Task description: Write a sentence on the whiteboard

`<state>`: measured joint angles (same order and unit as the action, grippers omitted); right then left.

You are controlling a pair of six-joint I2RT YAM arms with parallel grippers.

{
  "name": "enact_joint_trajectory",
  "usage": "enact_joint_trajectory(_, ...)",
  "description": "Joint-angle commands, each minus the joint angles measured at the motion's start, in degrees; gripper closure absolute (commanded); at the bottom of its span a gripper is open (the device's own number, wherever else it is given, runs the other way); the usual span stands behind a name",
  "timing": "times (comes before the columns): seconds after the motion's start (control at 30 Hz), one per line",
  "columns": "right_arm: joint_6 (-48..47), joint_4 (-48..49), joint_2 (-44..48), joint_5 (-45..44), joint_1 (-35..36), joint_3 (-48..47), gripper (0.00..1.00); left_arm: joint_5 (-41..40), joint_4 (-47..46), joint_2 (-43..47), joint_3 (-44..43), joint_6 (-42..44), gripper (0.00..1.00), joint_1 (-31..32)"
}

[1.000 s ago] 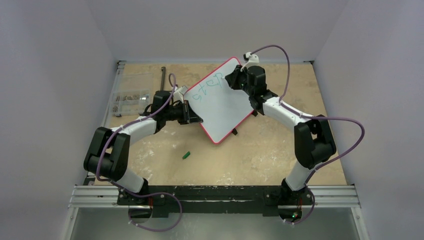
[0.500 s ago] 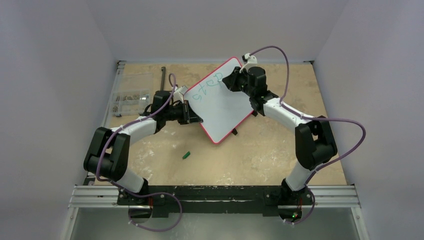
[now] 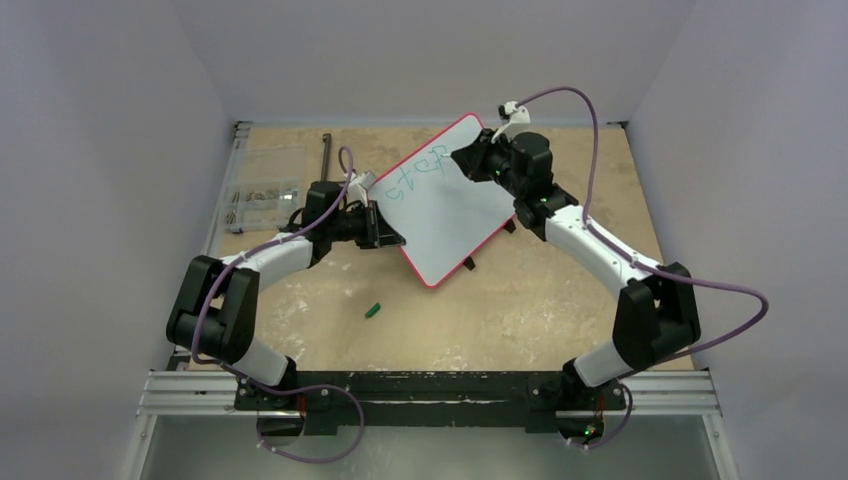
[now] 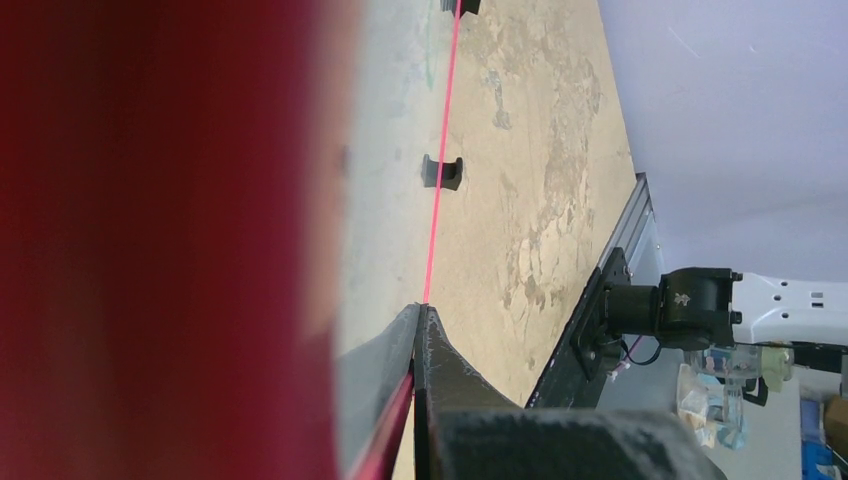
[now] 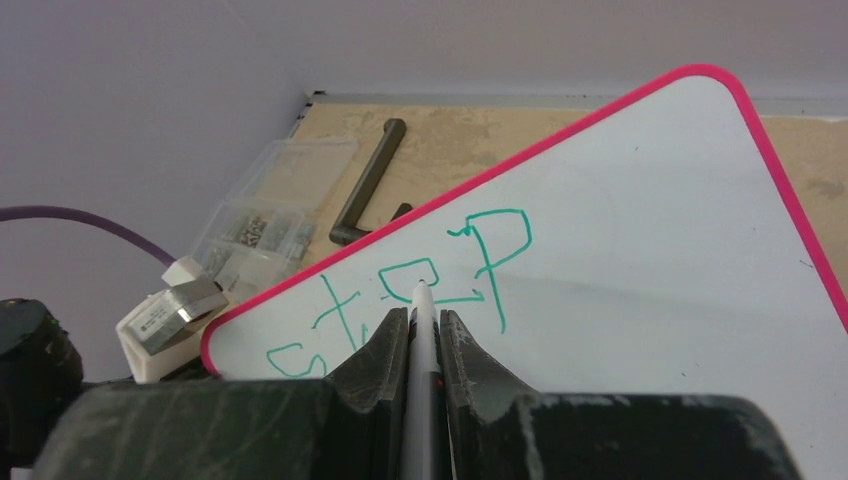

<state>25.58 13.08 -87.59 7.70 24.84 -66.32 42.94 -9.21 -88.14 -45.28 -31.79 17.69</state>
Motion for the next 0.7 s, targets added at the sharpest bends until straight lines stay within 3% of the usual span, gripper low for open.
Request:
enact_joint_trajectory(0.0,0.36,-0.58,3.92,0.73,0.32,0.77,1.0,-1.96,1.89,1.56,-1.26,3.98,0.97,0.46)
enact_joint_trajectory(0.67,0.14,-0.38,6.2,0.61,0.34,2.24,1.0,-2.79,1.91,2.86,-0.39,4.58,0.73,0.47)
